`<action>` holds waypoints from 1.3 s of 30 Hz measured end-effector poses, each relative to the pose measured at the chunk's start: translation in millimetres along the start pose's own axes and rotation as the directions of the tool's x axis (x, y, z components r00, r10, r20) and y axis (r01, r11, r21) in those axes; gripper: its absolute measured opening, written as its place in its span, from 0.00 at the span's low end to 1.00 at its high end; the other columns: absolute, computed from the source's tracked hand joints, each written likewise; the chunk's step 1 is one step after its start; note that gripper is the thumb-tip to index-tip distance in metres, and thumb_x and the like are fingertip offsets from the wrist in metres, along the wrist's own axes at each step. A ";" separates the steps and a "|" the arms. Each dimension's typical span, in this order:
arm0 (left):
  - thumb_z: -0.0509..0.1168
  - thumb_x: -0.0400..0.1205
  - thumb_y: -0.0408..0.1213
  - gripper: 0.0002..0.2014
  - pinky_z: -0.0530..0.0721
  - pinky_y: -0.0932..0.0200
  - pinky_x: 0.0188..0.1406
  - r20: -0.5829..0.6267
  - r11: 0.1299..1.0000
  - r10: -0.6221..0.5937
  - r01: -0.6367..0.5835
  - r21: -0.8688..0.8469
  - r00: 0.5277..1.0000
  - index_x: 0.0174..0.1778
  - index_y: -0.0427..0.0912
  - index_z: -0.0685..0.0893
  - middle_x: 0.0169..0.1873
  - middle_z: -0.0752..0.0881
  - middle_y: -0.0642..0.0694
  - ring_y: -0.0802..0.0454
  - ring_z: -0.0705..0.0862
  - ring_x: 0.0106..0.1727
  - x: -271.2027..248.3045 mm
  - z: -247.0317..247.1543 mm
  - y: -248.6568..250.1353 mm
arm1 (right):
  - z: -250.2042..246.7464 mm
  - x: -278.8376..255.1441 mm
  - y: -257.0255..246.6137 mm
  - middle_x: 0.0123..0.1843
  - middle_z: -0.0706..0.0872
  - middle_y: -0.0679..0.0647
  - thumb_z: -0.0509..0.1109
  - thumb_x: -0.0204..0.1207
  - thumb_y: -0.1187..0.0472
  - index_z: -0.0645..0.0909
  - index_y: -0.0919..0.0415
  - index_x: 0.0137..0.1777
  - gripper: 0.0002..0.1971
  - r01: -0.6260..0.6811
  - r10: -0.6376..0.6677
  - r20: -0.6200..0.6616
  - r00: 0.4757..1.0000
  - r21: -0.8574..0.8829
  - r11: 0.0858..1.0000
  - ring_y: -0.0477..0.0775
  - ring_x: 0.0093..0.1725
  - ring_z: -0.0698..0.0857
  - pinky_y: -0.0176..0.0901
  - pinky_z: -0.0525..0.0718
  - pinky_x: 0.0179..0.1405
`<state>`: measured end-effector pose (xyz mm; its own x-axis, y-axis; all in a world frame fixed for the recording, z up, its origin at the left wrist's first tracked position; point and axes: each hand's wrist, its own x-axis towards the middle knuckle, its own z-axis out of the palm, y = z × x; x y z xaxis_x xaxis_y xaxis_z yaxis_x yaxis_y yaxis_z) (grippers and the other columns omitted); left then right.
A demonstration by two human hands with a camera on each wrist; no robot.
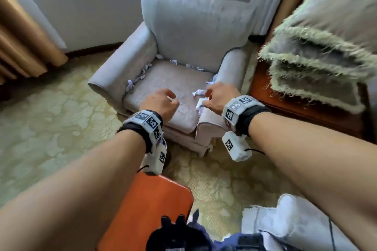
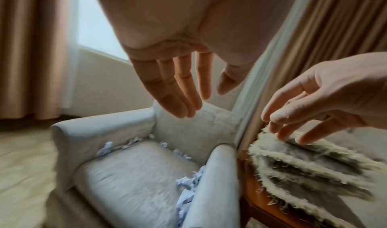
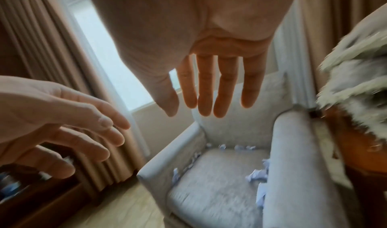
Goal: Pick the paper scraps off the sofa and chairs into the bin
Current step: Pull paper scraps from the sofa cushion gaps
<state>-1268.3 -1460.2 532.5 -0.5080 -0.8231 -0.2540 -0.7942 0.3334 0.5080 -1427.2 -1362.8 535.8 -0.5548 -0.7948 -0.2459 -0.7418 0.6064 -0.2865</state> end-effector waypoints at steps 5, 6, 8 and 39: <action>0.62 0.76 0.46 0.08 0.87 0.54 0.54 0.066 0.963 0.266 -0.268 0.031 0.962 0.47 0.58 0.85 0.44 0.90 0.48 0.44 0.87 0.45 -45.5 30.0 122.2 | -69.6 -86.9 102.8 0.55 0.89 0.56 0.70 0.73 0.50 0.87 0.53 0.53 0.13 -0.168 0.168 -0.139 0.976 0.012 0.986 0.61 0.57 0.85 0.44 0.85 0.54; 0.62 0.75 0.46 0.08 0.86 0.55 0.54 0.091 0.947 0.312 -0.317 0.047 0.946 0.46 0.59 0.85 0.44 0.89 0.49 0.44 0.86 0.46 -60.0 39.3 143.1 | -76.9 -104.9 124.0 0.52 0.89 0.55 0.71 0.71 0.49 0.87 0.52 0.50 0.11 -0.201 0.204 -0.170 0.964 0.036 0.979 0.61 0.55 0.86 0.45 0.86 0.53; 0.62 0.74 0.48 0.06 0.86 0.53 0.55 0.143 0.911 0.392 -0.405 0.077 0.909 0.42 0.64 0.83 0.47 0.89 0.51 0.45 0.86 0.48 -92.1 58.0 181.3 | -88.4 -141.0 162.1 0.49 0.90 0.53 0.72 0.67 0.49 0.86 0.49 0.44 0.08 -0.279 0.287 -0.207 0.935 0.069 0.958 0.59 0.51 0.87 0.46 0.87 0.52; 0.64 0.79 0.46 0.11 0.83 0.55 0.58 0.708 -0.194 0.553 -0.895 -0.402 -0.438 0.56 0.56 0.85 0.57 0.88 0.51 0.48 0.84 0.56 -536.4 285.7 302.3 | 65.2 -753.8 203.1 0.53 0.87 0.56 0.71 0.73 0.54 0.86 0.58 0.55 0.13 -0.849 0.949 0.009 -0.314 0.445 -0.285 0.61 0.54 0.84 0.51 0.86 0.54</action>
<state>-1331.2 -786.5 587.1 -0.4529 0.8710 -0.1903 0.7429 0.4867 0.4595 -1135.1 -638.9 602.6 -0.5265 0.8255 -0.2032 0.8502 0.5122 -0.1219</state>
